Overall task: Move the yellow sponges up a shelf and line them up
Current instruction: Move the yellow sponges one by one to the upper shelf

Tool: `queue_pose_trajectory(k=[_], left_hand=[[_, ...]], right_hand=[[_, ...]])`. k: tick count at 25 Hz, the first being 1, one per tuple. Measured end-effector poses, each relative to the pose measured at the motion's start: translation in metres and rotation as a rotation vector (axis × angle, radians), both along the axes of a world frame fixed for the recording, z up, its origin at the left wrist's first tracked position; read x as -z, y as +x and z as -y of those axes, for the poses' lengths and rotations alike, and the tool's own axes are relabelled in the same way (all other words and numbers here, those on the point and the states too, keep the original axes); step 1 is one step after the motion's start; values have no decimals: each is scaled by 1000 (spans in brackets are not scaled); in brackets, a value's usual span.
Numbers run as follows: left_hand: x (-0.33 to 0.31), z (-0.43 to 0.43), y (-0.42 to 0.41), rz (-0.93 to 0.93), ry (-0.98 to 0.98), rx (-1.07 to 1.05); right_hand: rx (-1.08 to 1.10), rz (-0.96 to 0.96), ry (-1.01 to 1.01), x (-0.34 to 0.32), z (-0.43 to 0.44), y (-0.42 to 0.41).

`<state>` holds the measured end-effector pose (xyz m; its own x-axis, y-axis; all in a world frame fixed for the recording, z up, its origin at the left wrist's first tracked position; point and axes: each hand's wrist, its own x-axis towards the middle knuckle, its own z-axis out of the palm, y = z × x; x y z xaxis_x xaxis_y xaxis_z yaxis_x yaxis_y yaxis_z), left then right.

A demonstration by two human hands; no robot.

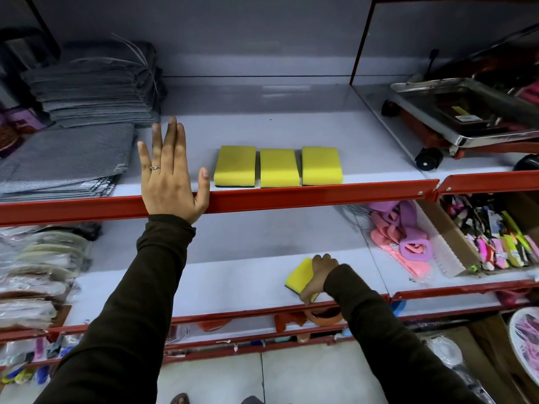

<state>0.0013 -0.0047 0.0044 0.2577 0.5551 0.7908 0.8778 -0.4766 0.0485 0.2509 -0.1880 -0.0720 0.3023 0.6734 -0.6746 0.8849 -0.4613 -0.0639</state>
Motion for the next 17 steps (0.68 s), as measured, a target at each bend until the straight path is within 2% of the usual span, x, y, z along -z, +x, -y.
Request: queue_pose_trajectory(k=[2,4,6,8,10,13,17], left_hand=[[0,1,0,2,-12,-1],[-1,2,0,7,-15,-5],[-1,2,0,11,-21,-5],[-1,3,1,13,-17,-6],[-1,3,0,13,-17,-8],[-1,2,0,12,-7,-14],[-1,1,1,14,4,-12]], right_hand=[[-134,-122,-33,-62,8,3],[-193,-204,94,-133,19,11],[-220,-148,301,-194,23,25],[-231,38,449,-231,12,49],[-152,205,462,-243,-12,77],[-68,358,350,-225,-42,111],[-163,421,291,-204,-62,129]])
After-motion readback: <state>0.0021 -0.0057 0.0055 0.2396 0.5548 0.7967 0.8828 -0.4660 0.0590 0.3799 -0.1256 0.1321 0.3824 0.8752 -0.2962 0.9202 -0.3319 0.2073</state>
